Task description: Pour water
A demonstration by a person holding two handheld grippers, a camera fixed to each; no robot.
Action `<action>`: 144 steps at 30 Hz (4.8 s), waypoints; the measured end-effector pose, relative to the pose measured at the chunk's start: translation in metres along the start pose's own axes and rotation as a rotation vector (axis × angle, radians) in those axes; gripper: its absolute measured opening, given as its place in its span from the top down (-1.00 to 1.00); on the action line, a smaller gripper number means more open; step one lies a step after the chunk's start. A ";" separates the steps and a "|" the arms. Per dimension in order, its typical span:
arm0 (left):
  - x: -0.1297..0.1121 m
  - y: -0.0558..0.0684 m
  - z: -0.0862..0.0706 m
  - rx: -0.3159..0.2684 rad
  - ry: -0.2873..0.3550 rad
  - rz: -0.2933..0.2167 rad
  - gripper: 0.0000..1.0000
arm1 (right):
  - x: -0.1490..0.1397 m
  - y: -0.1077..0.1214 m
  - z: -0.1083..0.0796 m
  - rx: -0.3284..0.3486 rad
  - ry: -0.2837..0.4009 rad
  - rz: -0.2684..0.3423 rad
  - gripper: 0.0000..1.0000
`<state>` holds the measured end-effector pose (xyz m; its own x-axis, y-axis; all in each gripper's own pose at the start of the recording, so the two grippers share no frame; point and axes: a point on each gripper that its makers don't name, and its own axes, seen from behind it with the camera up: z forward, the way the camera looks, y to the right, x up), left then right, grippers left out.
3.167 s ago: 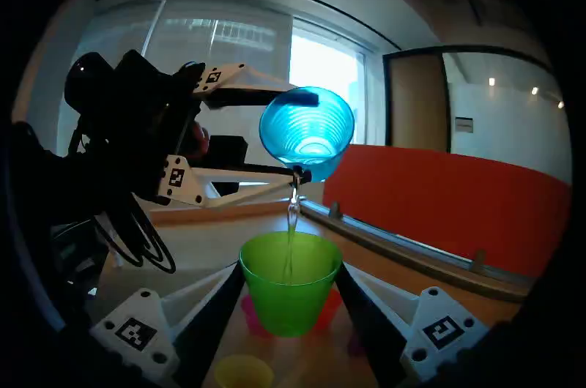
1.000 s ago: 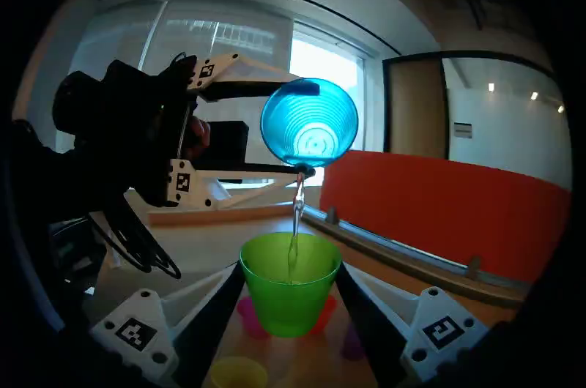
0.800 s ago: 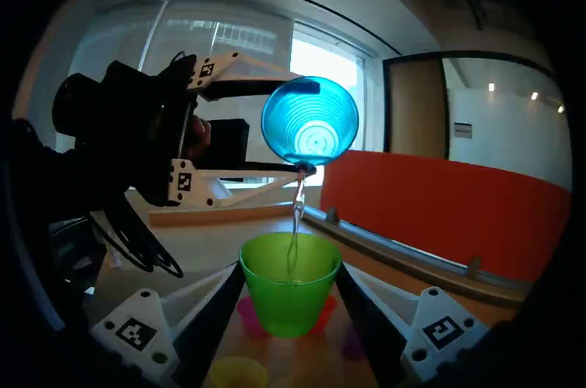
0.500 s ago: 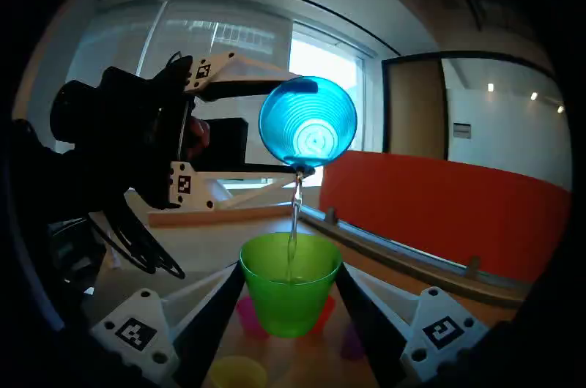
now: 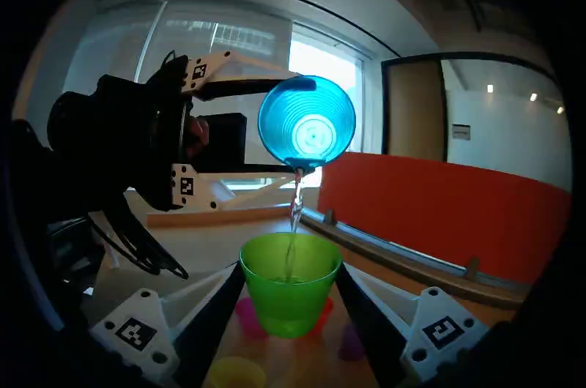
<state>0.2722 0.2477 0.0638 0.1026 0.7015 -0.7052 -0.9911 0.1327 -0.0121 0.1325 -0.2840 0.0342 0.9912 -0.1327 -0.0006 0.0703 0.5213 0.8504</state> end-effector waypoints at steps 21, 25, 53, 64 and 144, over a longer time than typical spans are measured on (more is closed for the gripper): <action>0.005 -0.013 -0.001 0.037 0.001 0.091 -0.71 | 0.005 0.002 -0.002 -0.009 0.010 -0.001 -0.81; 0.006 -0.010 -0.002 0.036 0.002 0.093 -0.71 | 0.006 0.002 -0.002 -0.010 0.013 -0.002 -0.81; -0.007 0.000 -0.001 0.034 -0.026 -0.194 -0.71 | 0.012 0.005 -0.003 -0.024 0.027 -0.005 -0.81; -0.028 0.002 -0.004 0.033 -0.066 -0.451 -0.71 | 0.015 0.006 -0.004 -0.028 0.035 -0.013 -0.81; -0.066 0.075 -0.049 -0.145 -0.281 -1.378 -0.72 | 0.035 0.006 -0.017 -0.024 0.027 -0.014 -0.82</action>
<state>0.1867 0.1772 0.0743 0.9780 0.1866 0.0936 -0.0822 0.7561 -0.6493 0.1692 -0.2708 0.0307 0.9928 -0.1168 -0.0269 0.0861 0.5395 0.8376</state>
